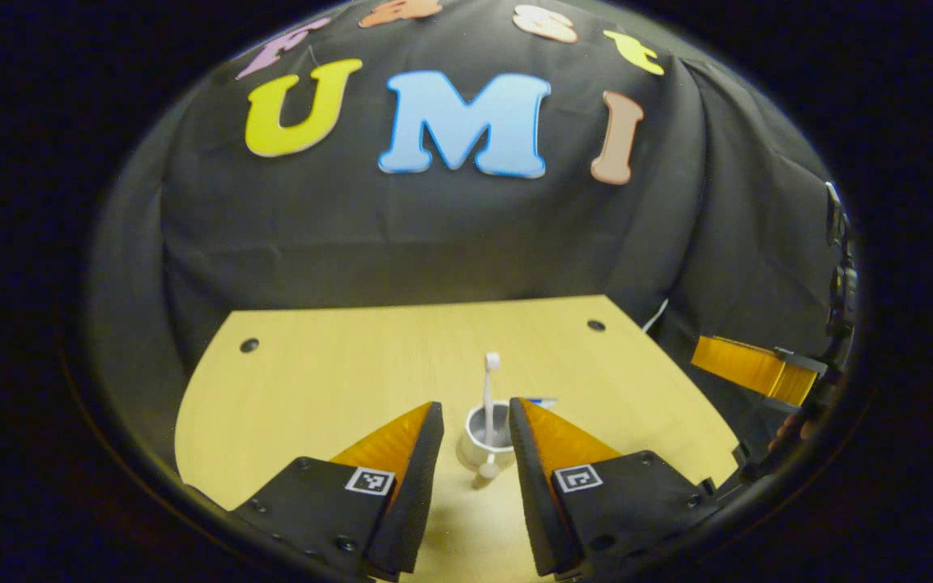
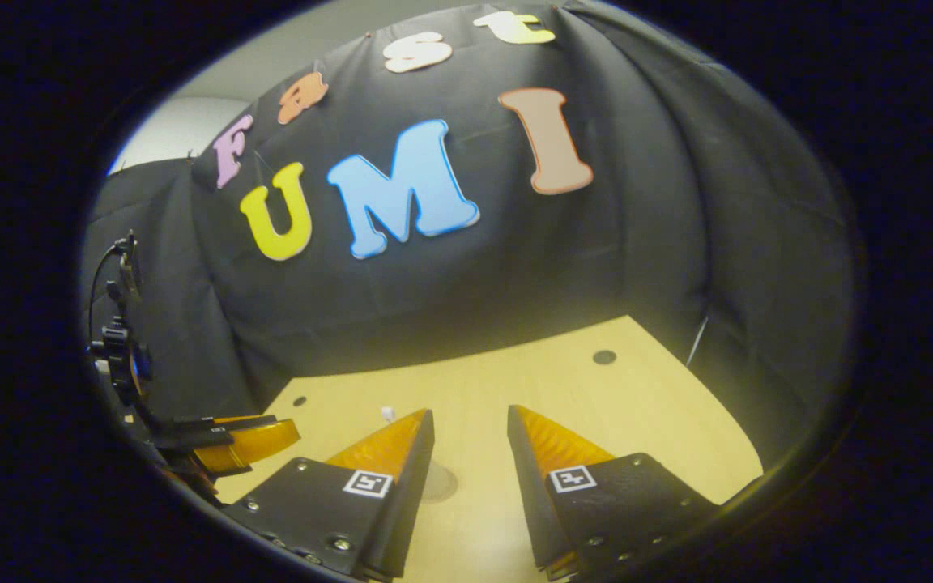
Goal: Put the toothbrush and toothpaste on the desktop into the cup, then pick up the cup and place it on the coaster on the desktop.
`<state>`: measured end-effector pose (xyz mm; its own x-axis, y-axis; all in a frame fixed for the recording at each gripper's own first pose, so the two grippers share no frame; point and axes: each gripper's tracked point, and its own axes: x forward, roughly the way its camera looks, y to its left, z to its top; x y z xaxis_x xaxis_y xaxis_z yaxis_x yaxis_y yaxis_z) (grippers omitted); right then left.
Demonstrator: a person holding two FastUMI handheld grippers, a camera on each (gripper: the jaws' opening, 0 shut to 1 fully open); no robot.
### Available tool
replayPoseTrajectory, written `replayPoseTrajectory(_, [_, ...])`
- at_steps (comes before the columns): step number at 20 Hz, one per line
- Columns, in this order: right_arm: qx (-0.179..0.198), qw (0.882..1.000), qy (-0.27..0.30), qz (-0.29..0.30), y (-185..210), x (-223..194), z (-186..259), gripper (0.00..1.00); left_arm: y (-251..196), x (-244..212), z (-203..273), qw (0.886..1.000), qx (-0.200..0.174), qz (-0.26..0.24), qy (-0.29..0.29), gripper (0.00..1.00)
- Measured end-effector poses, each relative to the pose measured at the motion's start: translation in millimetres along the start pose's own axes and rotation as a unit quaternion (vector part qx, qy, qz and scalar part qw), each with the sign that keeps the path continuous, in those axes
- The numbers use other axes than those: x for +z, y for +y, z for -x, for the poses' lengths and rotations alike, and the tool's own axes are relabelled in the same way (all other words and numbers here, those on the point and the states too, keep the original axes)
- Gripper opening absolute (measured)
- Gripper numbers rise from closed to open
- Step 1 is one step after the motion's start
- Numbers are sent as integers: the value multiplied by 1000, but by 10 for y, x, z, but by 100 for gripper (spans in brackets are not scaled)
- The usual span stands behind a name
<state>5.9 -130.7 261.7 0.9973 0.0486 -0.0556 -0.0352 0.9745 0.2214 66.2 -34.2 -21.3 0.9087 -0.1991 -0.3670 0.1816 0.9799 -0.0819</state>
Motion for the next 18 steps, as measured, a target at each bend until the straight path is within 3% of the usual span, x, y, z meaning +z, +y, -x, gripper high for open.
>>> replayPoseTrajectory(1, [12, 1000, -16, 1, 150, 143, 24, 56, 32, 235, 128, 1000, 6, -2, -30, 64])
replayPoseTrajectory(2, [22, 999, -30, 4, 257, 247, 54, 53, 54, 442, 257, 998, 10, -4, -58, 51])
replayPoseTrajectory(5, [46, 997, -61, 14, 525, 546, 182, 56, 151, 764, 485, 992, 29, -13, -119, 64])
replayPoseTrajectory(6, [49, 996, -70, 13, 570, 627, 205, 59, 169, 840, 560, 990, 39, -15, -138, 63])
replayPoseTrajectory(9, [41, 994, -101, 27, 619, 829, 267, 56, 196, 1110, 900, 976, 61, -27, -206, 63])
replayPoseTrajectory(10, [32, 993, -112, 37, 588, 861, 269, 55, 182, 1148, 992, 973, 69, -32, -218, 49])
replayPoseTrajectory(11, [25, 991, -119, 46, 573, 881, 308, 51, 163, 1203, 1055, 969, 77, -37, -231, 63])
replayPoseTrajectory(12, [19, 990, -127, 52, 570, 903, 320, 55, 158, 1241, 1117, 964, 85, -39, -247, 49])
replayPoseTrajectory(13, [16, 989, -133, 56, 569, 932, 340, 55, 144, 1274, 1187, 961, 92, -39, -260, 63])
replayPoseTrajectory(15, [16, 988, -137, 62, 580, 930, 349, 51, 100, 1305, 1249, 957, 99, -36, -269, 63])
replayPoseTrajectory(18, [11, 986, -147, 72, 550, 964, 397, 55, 103, 1293, 1293, 954, 116, -35, -275, 63])
